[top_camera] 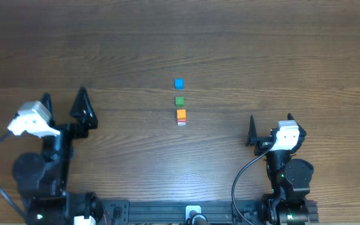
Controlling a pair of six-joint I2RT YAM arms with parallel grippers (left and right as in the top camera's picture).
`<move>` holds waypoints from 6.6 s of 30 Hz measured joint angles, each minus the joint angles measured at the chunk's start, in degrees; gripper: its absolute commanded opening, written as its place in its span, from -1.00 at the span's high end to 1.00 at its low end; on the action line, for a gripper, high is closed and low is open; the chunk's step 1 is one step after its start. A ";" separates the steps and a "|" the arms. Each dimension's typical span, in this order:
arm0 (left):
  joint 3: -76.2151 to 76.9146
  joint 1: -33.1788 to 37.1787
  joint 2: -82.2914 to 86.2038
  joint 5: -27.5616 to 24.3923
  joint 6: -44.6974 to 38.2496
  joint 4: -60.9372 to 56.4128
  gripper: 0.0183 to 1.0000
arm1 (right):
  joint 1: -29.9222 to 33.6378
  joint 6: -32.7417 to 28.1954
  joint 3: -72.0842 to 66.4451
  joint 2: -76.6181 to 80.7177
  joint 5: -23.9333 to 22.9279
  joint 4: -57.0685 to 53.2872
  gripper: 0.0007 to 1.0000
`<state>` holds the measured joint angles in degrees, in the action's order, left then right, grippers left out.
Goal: Stack Cubes
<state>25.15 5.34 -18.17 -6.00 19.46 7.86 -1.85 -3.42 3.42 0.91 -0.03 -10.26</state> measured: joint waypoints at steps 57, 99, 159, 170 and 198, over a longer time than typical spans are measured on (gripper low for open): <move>-24.52 -1.88 13.90 -5.62 -18.23 -4.72 -1.00 | 0.00 0.02 0.00 0.00 0.00 -0.02 -0.99; -24.52 -1.86 13.97 -5.64 -18.40 -4.68 -1.00 | -6.38 7.54 84.54 53.53 10.69 -50.82 -0.99; -24.52 -1.86 13.97 -5.64 -18.40 -4.68 -1.00 | -32.98 34.38 93.85 124.67 2.95 -49.03 -0.99; -24.52 -1.86 13.97 -5.64 -18.40 -4.68 -1.00 | -32.98 32.72 90.86 124.67 1.99 -46.69 -0.99; -24.52 -1.86 13.97 -5.64 -18.40 -4.68 -1.00 | -33.09 36.28 90.36 125.50 -1.09 -43.17 -0.92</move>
<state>0.62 3.49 -4.21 -11.64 1.06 3.18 -34.94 32.86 93.78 126.41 -1.13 -53.43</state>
